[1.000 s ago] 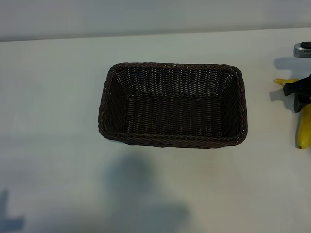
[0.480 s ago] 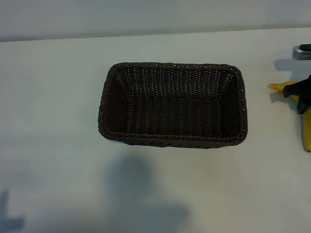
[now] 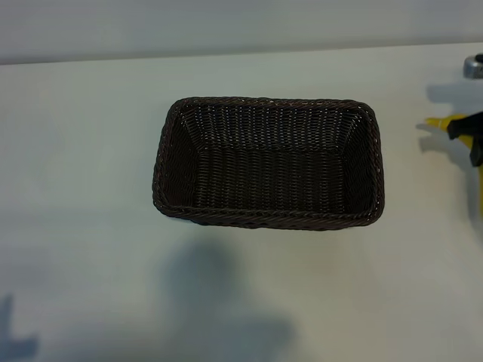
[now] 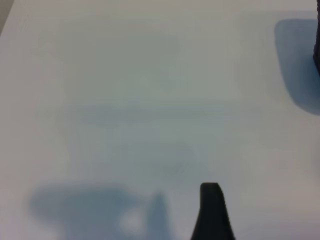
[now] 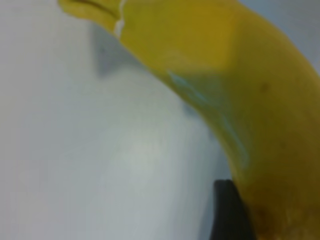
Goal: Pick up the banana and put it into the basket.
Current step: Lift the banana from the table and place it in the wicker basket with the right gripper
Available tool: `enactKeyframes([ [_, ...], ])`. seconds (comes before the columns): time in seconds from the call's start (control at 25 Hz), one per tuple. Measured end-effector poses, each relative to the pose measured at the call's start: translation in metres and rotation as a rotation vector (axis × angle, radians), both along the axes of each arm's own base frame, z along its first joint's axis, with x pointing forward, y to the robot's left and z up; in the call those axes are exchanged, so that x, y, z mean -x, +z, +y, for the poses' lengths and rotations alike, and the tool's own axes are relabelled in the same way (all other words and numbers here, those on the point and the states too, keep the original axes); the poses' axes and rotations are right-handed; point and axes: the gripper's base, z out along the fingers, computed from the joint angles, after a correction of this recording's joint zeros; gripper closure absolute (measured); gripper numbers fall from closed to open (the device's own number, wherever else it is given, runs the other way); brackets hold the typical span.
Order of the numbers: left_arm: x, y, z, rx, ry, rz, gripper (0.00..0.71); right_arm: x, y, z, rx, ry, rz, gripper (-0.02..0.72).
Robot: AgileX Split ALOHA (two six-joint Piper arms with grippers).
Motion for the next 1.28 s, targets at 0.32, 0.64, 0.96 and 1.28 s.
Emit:
enactKeyframes([
  [0.32,0.000,0.000,0.000,0.000,0.000,0.000,0.169,-0.011,0.058,0.000,-0.007,-0.001,0.036,0.275],
  [0.64,0.000,0.000,0.000,0.000,0.000,0.000,0.169,-0.011,0.065,0.034,-0.028,0.205,0.058,0.275],
  [0.96,0.000,0.000,0.000,-0.001,-0.001,0.000,0.169,-0.007,0.076,0.105,-0.013,0.471,0.018,0.275],
  [1.28,0.000,0.000,0.000,-0.001,-0.001,0.000,0.169,-0.001,0.106,0.172,0.032,0.709,-0.117,0.275],
])
